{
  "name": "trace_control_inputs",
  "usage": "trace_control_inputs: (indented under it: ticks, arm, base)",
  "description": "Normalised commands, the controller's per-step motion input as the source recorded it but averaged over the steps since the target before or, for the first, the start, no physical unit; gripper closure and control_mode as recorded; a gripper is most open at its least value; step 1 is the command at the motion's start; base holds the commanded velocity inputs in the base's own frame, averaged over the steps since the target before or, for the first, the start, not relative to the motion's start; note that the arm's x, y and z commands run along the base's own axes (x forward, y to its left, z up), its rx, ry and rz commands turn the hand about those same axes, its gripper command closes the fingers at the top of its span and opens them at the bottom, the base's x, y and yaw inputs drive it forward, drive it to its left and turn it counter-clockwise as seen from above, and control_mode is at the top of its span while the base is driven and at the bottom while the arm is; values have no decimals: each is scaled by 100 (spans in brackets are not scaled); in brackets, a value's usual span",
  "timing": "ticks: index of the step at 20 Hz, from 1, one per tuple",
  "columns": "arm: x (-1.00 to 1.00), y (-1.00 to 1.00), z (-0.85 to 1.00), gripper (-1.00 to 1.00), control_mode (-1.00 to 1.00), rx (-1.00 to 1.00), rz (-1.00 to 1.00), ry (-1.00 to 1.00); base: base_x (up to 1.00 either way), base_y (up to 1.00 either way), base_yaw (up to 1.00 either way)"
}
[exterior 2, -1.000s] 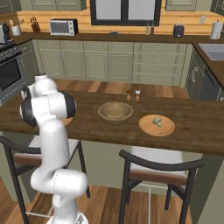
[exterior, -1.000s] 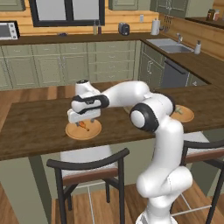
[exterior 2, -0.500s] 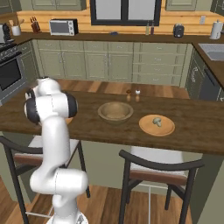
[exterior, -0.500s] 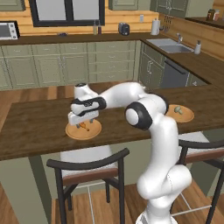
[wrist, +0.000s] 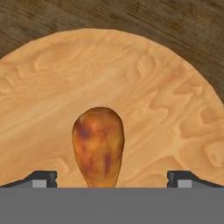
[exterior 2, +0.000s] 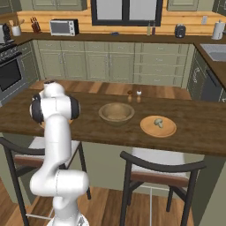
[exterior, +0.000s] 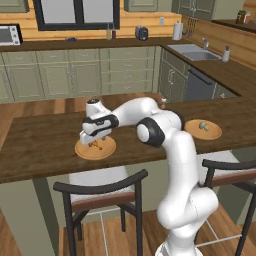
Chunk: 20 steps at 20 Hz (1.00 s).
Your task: Pick the chicken drumstick and mushroom from their plates and place them in the bowl. Then put the bowl in the fridge.
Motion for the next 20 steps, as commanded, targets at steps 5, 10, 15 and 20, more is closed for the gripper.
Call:
trace_control_inputs:
  ticks: [5,10,15,20]
  arm:
    - [44,1,-19,-100,-100,0,5,-3]
    - [8,0,-4,100,-100,0,1,0]
    - [-5,0,0,100,-100,0,0,0]
    - [-46,-41,58,100,-100,5,-3,-7]
  base:
    - [0,0,0]
    - [0,0,0]
    - [0,0,0]
    - [0,0,0]
